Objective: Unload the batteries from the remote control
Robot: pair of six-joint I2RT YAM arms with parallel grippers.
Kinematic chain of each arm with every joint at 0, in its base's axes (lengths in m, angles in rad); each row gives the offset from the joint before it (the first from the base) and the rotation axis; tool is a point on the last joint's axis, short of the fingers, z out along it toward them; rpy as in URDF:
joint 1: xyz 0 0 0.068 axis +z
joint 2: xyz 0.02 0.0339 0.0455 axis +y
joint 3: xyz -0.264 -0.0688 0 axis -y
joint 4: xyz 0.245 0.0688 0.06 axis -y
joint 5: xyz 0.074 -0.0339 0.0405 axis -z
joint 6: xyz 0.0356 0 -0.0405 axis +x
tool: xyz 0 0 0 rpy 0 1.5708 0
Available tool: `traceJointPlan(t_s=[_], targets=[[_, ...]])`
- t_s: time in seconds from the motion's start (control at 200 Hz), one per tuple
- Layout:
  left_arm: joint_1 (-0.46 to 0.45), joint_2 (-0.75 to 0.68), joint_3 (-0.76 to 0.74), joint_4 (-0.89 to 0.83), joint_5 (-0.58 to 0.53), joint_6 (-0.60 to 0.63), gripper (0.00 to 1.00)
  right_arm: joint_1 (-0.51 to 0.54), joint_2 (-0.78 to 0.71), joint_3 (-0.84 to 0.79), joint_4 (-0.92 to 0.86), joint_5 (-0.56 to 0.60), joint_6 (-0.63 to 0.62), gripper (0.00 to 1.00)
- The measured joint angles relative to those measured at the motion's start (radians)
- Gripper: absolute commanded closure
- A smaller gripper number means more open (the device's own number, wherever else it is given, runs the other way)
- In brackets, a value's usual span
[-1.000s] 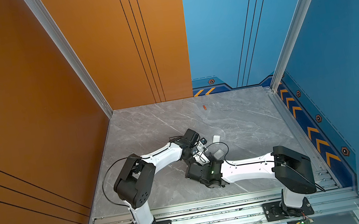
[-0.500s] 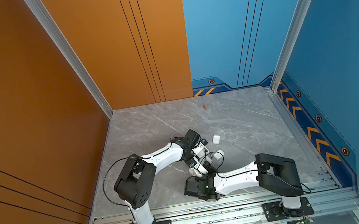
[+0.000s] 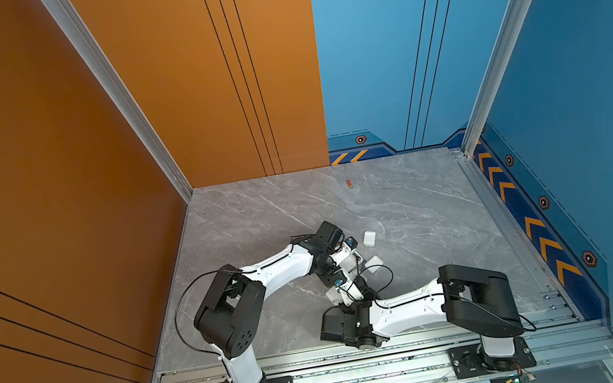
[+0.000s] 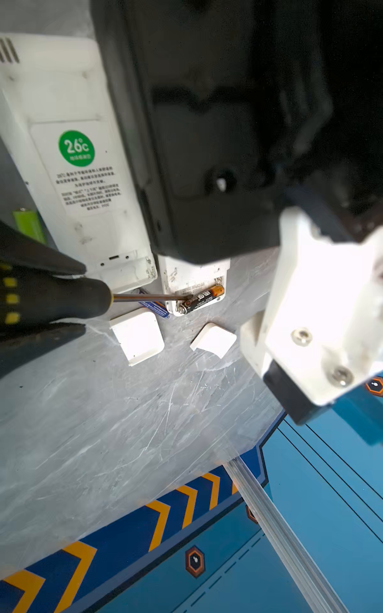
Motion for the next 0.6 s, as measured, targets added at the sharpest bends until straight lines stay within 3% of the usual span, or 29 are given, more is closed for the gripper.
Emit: traceJointPlan(t_s=[0.38, 0.601], targets=[[0.016, -0.034, -0.001, 0.007, 0.027, -0.002, 0.90, -0.056, -0.178, -0.101, 0.113, -0.103, 0.018, 1.00], [0.032, -0.034, -0.002, 0.016, 0.047, -0.012, 0.90, -0.112, -0.269, -0.195, 0.264, -0.190, 0.050, 1.00]])
